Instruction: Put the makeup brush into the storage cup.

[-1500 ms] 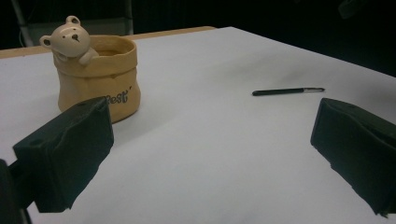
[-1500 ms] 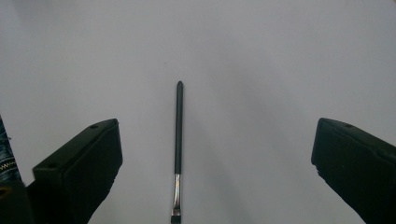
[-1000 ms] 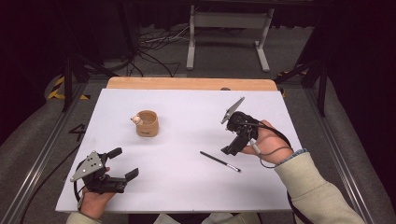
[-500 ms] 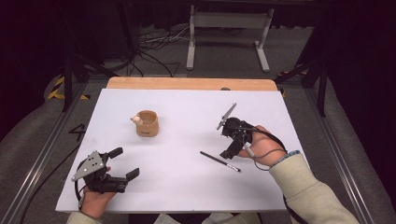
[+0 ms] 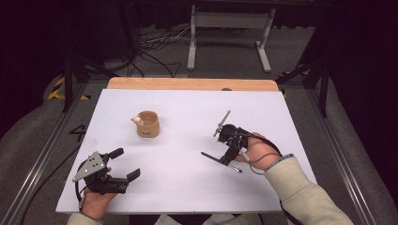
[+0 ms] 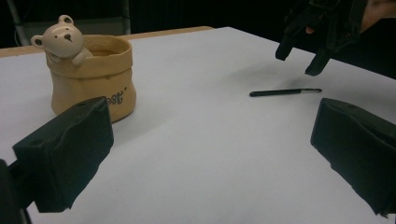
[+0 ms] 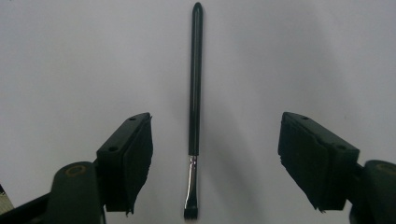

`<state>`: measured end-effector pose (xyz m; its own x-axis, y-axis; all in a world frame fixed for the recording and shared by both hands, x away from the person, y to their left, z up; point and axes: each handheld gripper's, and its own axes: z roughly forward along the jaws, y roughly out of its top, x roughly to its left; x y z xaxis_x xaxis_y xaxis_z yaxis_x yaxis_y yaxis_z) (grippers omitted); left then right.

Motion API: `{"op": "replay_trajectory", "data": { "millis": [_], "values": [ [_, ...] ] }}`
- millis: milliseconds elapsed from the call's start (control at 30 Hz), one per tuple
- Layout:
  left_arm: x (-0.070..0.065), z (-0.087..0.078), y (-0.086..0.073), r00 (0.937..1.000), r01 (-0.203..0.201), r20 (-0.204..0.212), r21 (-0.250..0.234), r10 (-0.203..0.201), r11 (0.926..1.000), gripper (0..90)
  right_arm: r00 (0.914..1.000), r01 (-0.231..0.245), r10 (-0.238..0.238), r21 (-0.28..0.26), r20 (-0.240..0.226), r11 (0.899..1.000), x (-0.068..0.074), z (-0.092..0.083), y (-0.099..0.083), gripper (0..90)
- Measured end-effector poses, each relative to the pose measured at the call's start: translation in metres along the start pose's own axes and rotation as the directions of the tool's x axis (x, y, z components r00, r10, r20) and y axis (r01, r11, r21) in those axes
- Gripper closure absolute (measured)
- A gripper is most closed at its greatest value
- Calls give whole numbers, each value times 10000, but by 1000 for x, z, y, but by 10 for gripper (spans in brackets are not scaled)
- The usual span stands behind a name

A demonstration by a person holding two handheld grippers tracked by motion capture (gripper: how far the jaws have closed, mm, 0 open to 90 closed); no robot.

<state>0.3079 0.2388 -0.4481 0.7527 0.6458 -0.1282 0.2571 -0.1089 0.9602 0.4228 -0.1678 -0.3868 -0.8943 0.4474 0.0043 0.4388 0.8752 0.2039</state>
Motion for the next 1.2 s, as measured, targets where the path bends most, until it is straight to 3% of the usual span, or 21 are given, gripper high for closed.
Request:
{"op": "replay_trajectory", "data": {
  "millis": [467, 700, 867, 1000, 1133, 1200],
  "values": [
    [0, 1, 0, 10000, -8, -10, 26, 8, 10000, 1, 9998, -93, 107, 748, -183, 9972, 4, 21, 0, 422],
    [1, 0, 0, 9998, -71, -183, -10, 70, 10000, 0, 9999, -144, 154, 1274, -73, 9917, 8, 31, 2, 591],
    [-1, 1, 0, 9997, -104, -203, 26, 104, 9999, 0, 9997, 84, -118, 1575, 209, 9875, 14, 34, 5, 715],
    [0, 0, 0, 9998, 122, -152, -74, -123, 9999, 1, 9994, 191, -235, 1707, 237, 9851, 18, 34, 6, 797],
    [1, 1, 0, 9996, 245, -101, -95, -246, 9997, 2, 9994, 220, -262, 1797, 211, 9835, 19, 35, 7, 828],
    [0, 2, 0, 9999, 5, -120, 61, -5, 10000, 3, 9998, 130, -154, 1728, 125, 9849, 18, 35, 6, 835]
  ]
}}
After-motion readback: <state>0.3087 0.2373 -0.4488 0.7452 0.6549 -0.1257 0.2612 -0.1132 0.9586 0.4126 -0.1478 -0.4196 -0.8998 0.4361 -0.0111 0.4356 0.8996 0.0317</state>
